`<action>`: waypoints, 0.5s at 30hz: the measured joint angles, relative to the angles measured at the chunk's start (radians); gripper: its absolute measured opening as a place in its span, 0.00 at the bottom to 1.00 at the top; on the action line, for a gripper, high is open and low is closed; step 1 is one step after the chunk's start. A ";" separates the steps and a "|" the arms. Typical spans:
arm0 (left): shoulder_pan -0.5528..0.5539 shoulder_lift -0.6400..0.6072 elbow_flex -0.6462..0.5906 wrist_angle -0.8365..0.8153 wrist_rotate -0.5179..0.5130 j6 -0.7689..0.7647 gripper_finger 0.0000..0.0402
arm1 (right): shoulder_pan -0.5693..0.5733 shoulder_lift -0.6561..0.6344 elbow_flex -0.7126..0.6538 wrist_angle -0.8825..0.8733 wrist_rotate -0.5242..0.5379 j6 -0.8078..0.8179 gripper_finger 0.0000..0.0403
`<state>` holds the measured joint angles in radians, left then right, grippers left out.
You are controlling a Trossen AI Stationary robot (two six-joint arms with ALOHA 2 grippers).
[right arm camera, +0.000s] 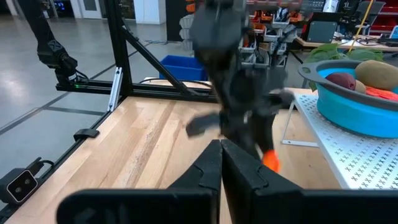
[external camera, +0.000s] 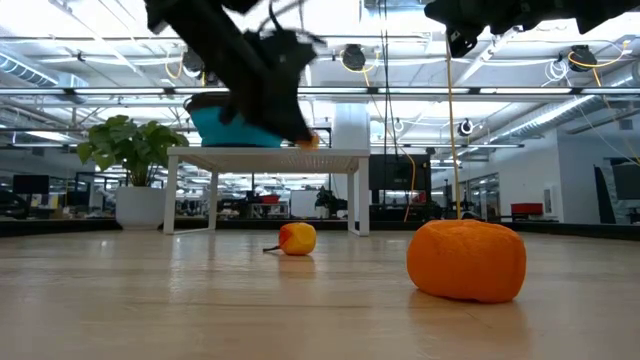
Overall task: Pick & Place Fruit
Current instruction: Put the peas into the strainer bowl on the shelf
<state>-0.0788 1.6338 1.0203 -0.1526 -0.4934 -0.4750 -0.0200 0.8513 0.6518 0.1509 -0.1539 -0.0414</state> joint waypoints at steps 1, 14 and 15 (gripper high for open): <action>0.000 -0.023 0.000 0.009 0.003 0.011 0.20 | 0.000 0.000 0.000 0.000 0.000 0.000 0.01; -0.001 -0.251 0.000 0.272 0.349 0.276 0.20 | 0.000 0.000 0.000 -0.014 -0.001 0.000 0.01; -0.001 -0.255 0.000 0.300 0.384 0.294 0.20 | 0.000 0.000 0.000 -0.014 -0.003 -0.001 0.01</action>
<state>-0.0799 1.3784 1.0206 0.1475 -0.1097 -0.1808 -0.0204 0.8516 0.6518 0.1369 -0.1567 -0.0421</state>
